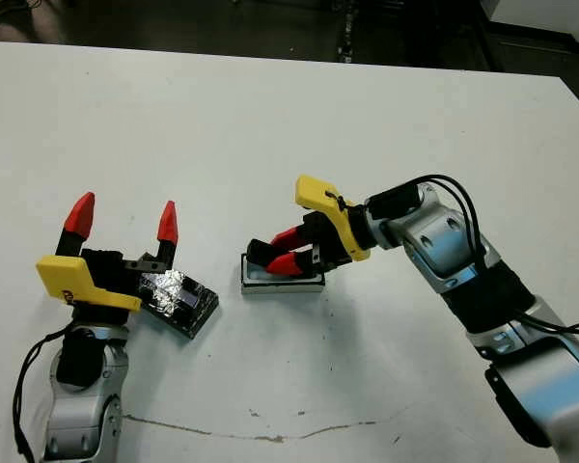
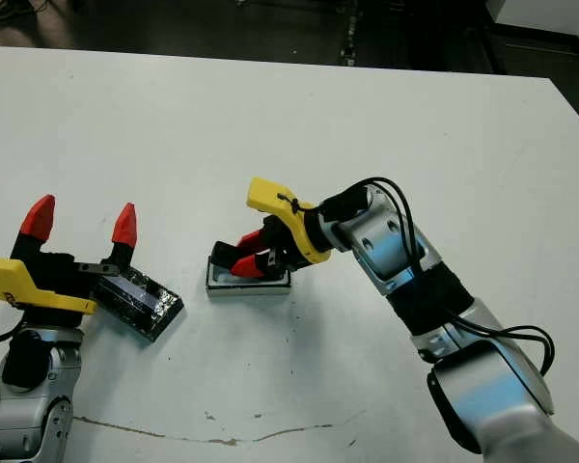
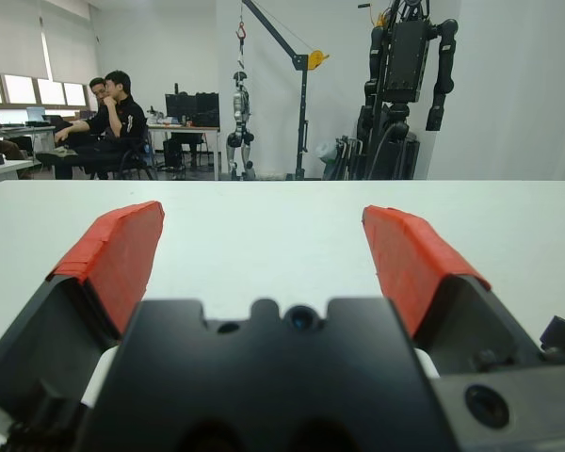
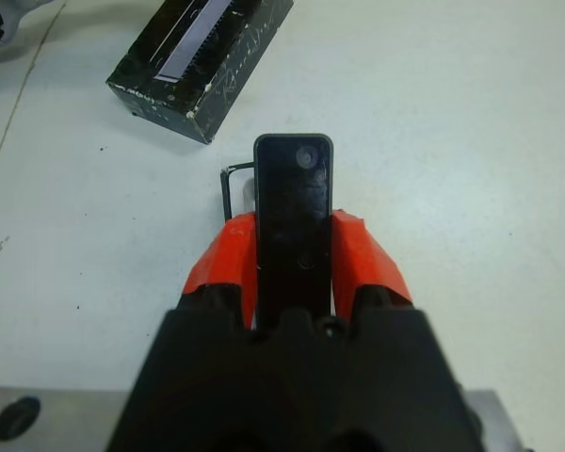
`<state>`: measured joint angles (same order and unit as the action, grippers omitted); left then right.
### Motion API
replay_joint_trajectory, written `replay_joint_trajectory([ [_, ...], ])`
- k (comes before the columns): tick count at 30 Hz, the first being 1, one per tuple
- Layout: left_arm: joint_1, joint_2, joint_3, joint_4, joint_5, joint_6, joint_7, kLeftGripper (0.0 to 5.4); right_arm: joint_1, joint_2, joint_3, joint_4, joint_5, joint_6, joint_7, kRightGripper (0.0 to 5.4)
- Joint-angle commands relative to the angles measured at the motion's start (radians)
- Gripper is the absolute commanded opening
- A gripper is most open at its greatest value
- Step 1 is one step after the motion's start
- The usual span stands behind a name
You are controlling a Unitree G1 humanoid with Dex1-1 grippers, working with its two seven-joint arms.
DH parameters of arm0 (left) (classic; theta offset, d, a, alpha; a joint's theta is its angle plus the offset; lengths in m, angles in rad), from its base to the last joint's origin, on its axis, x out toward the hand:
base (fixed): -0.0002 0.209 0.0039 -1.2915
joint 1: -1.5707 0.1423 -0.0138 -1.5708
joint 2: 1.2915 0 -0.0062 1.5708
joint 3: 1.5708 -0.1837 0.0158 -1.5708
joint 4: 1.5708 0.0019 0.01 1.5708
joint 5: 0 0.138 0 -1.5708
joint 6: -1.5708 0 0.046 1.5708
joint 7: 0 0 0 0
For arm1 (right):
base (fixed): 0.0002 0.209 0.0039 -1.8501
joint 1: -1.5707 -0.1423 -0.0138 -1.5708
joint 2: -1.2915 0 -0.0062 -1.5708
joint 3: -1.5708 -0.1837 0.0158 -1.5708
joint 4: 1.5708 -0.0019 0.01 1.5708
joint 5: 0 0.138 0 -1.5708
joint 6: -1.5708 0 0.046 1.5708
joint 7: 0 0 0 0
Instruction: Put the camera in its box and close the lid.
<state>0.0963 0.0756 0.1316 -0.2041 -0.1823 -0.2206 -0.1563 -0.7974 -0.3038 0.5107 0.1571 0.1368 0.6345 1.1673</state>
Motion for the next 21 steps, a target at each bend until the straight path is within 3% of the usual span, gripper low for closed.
replay_joint_trajectory([
  [1, 0.012, 0.000, -0.003, 0.008, 0.008, 0.001, 0.004, 5.40, 0.013, -0.018, 0.004, -0.006, -0.016, -0.008, -0.009, 1.67],
  [21, 0.007, 0.000, -0.003, 0.003, 0.004, 0.006, 0.004, 5.40, 0.022, -0.059, -0.017, 0.045, -0.028, -0.040, 0.020, 1.67],
])
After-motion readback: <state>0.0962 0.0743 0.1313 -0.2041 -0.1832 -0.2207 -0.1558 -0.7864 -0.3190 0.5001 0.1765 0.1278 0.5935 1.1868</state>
